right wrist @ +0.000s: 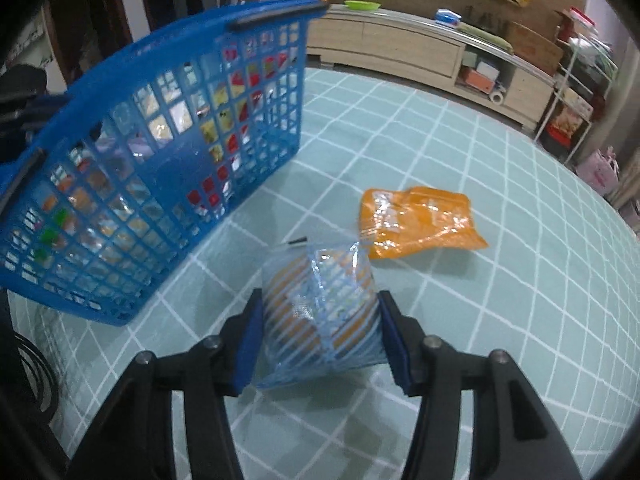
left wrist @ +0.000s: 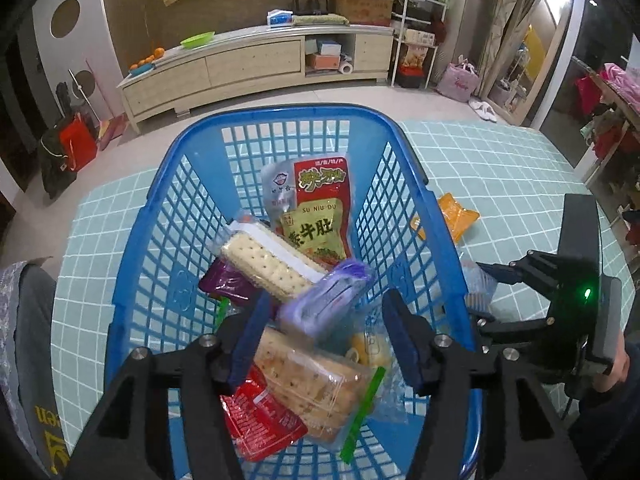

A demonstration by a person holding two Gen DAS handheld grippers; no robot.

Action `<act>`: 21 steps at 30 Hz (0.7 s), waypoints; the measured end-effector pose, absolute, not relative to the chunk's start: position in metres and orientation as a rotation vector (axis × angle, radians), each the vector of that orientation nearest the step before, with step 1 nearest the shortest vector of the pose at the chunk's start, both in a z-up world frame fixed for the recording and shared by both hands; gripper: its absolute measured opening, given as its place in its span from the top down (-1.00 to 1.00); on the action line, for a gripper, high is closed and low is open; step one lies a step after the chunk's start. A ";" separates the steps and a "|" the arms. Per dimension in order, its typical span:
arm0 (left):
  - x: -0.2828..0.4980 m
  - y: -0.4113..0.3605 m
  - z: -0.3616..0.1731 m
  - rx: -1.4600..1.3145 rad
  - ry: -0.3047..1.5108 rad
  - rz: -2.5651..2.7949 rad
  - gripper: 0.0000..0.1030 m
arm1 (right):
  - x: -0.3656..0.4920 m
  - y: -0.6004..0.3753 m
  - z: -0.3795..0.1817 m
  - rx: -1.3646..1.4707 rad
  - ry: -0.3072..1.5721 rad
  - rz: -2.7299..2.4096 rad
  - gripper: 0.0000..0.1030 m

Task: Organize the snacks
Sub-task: 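Release the Doublemint pack into the basket with the left tool while the right tool grasps the clear cookie bag, then carry the cookie bag over the basket and open the right tool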

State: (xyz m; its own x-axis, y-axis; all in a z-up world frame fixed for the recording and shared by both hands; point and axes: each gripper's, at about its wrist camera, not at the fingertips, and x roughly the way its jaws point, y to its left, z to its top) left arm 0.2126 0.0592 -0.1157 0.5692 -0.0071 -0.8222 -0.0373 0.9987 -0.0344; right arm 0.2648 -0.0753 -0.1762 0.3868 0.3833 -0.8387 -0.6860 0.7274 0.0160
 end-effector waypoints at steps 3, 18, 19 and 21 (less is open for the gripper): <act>0.203 0.062 -0.115 -0.055 0.946 0.012 -0.14 | 0.266 -0.079 -0.168 -0.322 0.968 0.692 -0.14; 0.188 0.074 -0.079 0.011 0.779 -0.033 -0.14 | 0.237 -0.090 -0.073 -0.122 0.845 0.599 -0.14; 0.186 0.075 -0.076 0.018 0.753 -0.045 -0.14 | 0.236 -0.090 -0.069 -0.112 0.837 0.597 -0.14; 0.185 0.081 -0.072 0.011 0.734 -0.060 -0.14 | 0.230 -0.084 -0.056 -0.096 0.814 0.597 -0.14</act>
State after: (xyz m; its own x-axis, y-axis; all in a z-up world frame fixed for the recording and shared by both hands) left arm 0.1851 0.0809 -0.0716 0.7408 -0.0505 -0.6699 0.0581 0.9983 -0.0110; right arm 0.2304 -0.0837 -0.0556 0.5322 0.4643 -0.7079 -0.5359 0.8321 0.1428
